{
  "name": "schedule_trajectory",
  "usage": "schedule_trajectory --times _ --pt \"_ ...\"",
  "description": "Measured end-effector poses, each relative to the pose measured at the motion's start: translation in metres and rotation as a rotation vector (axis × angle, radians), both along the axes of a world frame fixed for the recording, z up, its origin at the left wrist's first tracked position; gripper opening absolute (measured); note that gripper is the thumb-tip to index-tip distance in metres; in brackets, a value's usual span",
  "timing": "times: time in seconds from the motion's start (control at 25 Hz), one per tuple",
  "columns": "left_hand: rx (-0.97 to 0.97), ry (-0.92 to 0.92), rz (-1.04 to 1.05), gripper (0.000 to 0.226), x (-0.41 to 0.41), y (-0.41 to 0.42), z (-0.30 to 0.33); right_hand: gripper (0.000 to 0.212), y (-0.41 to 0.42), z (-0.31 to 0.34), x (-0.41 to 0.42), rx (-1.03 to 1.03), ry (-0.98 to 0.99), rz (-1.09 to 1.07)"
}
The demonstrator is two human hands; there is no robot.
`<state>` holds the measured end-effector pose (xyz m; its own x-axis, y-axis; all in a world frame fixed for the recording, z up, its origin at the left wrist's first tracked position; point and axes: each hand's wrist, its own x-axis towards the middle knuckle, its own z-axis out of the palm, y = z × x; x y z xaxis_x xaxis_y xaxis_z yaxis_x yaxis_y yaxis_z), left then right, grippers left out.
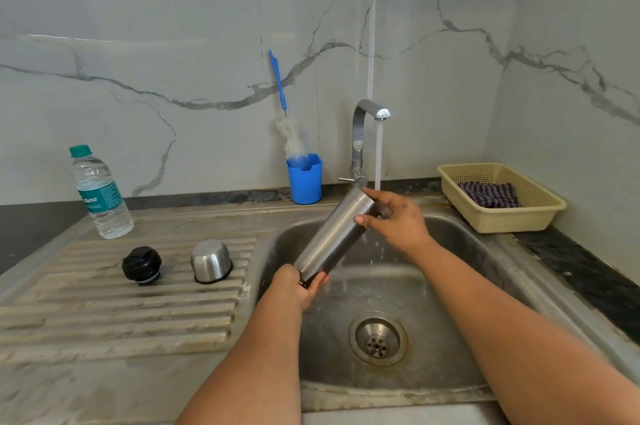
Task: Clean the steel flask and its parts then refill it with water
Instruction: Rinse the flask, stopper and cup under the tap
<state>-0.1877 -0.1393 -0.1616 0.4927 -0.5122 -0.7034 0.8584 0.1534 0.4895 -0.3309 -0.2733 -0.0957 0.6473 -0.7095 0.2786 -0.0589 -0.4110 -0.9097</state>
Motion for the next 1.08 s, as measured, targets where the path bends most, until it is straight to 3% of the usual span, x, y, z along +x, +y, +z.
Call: schedule_trajectory --times 0.08,0.2,0.28,0.36,0.44,0.52,0.6,0.72,0.88,1.0,1.08 --pt "0.019 -0.035 -0.068 0.049 -0.005 -0.004 -0.001 0.053 -0.002 0.003 -0.002 0.005 -0.052 -0.102" --pt "0.061 -0.099 -0.189 0.048 -0.013 -0.013 0.002 0.06 -0.01 0.008 -0.005 -0.202 0.157 -0.231" --pt "0.085 -0.107 -0.227 0.047 -0.016 -0.014 0.003 0.06 -0.012 0.009 -0.004 -0.272 0.263 -0.186" --pt "0.074 -0.093 -0.219 0.043 -0.018 -0.01 0.006 0.058 -0.011 0.01 -0.006 -0.22 0.216 -0.147" --pt "0.054 -0.072 -0.196 0.041 -0.017 -0.008 0.008 0.057 -0.011 0.011 -0.011 -0.118 0.068 -0.206" --pt "0.072 -0.068 -0.182 0.043 -0.015 -0.01 0.006 0.054 -0.012 0.011 -0.014 -0.131 0.041 -0.298" --pt "0.086 -0.08 -0.176 0.044 -0.014 -0.011 0.005 0.059 -0.012 0.008 -0.01 -0.237 0.197 -0.317" --pt "0.075 -0.146 -0.124 0.038 -0.012 -0.01 0.009 0.09 -0.014 0.002 -0.004 -0.281 0.477 -0.233" --pt "0.05 -0.505 -0.08 0.04 -0.011 -0.014 0.02 0.124 -0.028 -0.012 -0.028 -0.256 0.811 -0.092" --pt "0.044 -0.854 -0.16 0.042 -0.029 -0.02 0.035 0.103 -0.024 -0.021 -0.034 -0.356 1.087 -0.203" --pt "0.052 -1.083 -0.224 0.043 -0.037 -0.023 0.042 0.094 -0.017 -0.025 -0.033 -0.461 1.092 -0.205"
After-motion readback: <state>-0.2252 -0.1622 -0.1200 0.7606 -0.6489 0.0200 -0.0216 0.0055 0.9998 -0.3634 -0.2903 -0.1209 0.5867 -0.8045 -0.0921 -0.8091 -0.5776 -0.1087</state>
